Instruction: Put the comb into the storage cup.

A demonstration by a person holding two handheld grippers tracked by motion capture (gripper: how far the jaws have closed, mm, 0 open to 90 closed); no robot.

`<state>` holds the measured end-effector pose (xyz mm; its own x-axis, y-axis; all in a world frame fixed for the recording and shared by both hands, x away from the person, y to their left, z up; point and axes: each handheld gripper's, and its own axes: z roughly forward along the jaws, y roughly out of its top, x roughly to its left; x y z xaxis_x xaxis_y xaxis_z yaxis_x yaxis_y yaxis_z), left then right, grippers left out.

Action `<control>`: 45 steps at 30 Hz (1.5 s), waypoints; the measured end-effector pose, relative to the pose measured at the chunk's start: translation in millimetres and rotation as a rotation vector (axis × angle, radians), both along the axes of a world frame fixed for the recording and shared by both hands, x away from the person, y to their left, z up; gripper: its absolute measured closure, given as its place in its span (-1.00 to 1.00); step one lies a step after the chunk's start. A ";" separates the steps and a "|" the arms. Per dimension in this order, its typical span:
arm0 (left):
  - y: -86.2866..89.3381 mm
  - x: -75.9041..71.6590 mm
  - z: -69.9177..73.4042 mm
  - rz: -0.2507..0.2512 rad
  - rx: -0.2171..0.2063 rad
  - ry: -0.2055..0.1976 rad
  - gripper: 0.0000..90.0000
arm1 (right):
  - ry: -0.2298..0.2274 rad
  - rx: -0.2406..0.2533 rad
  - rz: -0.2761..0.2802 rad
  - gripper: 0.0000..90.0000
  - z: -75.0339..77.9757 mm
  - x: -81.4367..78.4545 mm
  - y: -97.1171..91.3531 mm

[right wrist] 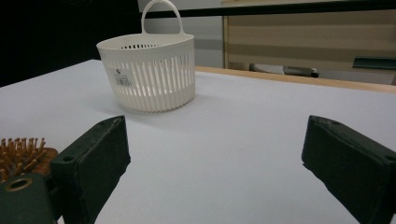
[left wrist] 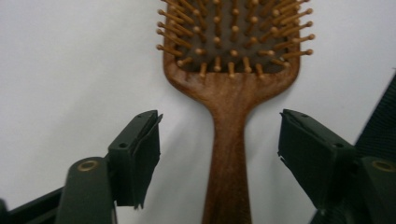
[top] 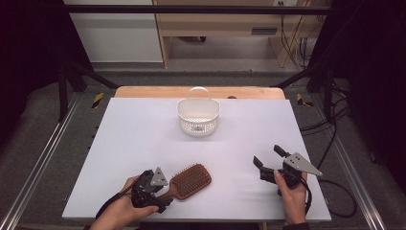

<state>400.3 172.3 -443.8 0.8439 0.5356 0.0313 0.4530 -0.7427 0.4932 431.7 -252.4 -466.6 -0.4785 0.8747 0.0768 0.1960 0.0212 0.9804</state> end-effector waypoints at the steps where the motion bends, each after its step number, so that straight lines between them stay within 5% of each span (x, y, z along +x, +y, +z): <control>1: -0.9 -0.1 0.0 -0.008 0.007 0.008 -0.21 | 0.000 0.001 0.000 -0.83 -0.1 0.1 0.0; 12: -7.6 4.1 -4.9 -0.038 0.083 0.039 0.23 | 0.010 0.001 0.000 -0.83 -0.7 0.8 -0.5; 30: -9.5 12.5 -9.1 -0.060 0.074 0.071 0.59 | 0.026 -0.006 -0.006 -0.83 -1.6 1.5 0.6; 34: -7.0 7.9 -10.3 -0.066 0.053 0.032 0.60 | 0.025 -0.001 -0.001 -0.83 -1.1 1.1 0.6; 37: -2.7 7.4 -11.1 -0.053 -0.011 0.005 0.60 | 0.024 0.005 -0.002 -0.83 -0.6 0.5 0.5; 40: -2.9 6.5 -5.0 -0.054 -0.027 -0.077 0.60 | 0.022 0.009 -0.012 -0.87 -0.4 0.0 0.5; 45: -6.9 11.3 5.1 -0.001 -0.136 -0.183 0.60 | 0.026 0.031 -0.009 -0.90 -0.2 -1.0 0.9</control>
<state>411.5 165.3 -438.6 0.8312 0.5447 0.1112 0.3466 -0.6642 0.6624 430.7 -251.5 -466.8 -0.4683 0.8759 0.1164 0.2217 -0.0111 0.9750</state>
